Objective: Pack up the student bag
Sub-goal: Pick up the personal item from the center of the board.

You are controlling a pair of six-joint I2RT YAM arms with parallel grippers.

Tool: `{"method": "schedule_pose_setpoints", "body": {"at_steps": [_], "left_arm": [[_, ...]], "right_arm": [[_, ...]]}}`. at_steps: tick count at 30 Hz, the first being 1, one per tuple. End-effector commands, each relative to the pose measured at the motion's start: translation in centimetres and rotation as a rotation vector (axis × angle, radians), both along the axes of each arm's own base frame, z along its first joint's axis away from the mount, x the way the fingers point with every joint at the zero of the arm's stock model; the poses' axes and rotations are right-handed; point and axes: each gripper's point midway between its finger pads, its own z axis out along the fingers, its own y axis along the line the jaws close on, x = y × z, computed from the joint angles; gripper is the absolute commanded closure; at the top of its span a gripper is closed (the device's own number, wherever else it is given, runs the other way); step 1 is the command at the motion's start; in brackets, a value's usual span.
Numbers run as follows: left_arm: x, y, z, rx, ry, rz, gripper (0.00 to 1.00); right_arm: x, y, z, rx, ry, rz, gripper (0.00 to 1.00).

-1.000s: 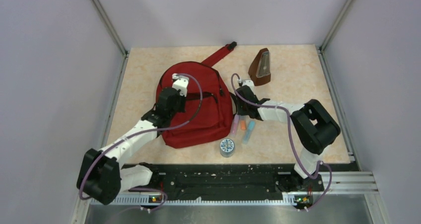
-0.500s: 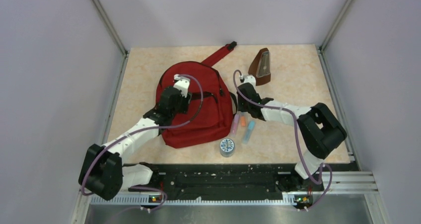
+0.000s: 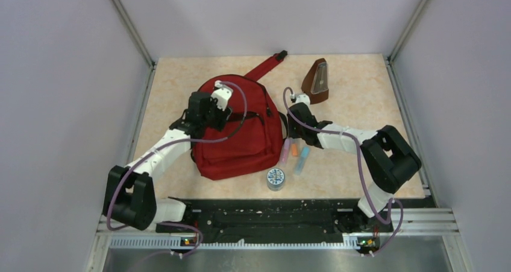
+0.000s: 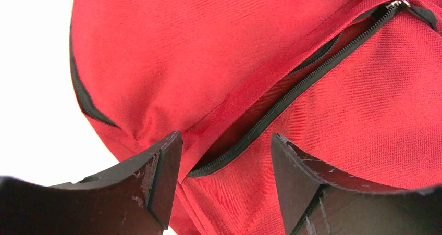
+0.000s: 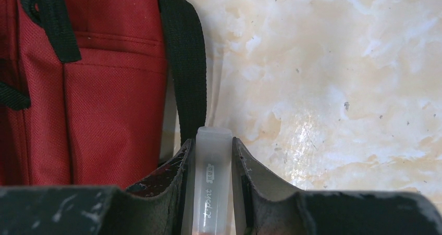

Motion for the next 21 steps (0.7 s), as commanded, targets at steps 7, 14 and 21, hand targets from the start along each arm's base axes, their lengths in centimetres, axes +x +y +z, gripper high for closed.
{"method": "schedule_pose_setpoints", "body": {"at_steps": [7,14,21], "left_arm": [[0.2,-0.8,-2.4,0.032,0.163,-0.087,0.32],[0.4,-0.4,-3.3,0.051,0.187,-0.066,0.33],[-0.9,-1.0,-4.6,0.029,0.308,-0.085,0.40]], "right_arm": [[0.8,0.3,1.8,0.044,-0.058,0.005,1.00],[0.7,0.3,1.9,0.053,-0.061,0.006,1.00],[0.7,0.4,1.8,0.056,-0.056,0.008,1.00]]}}
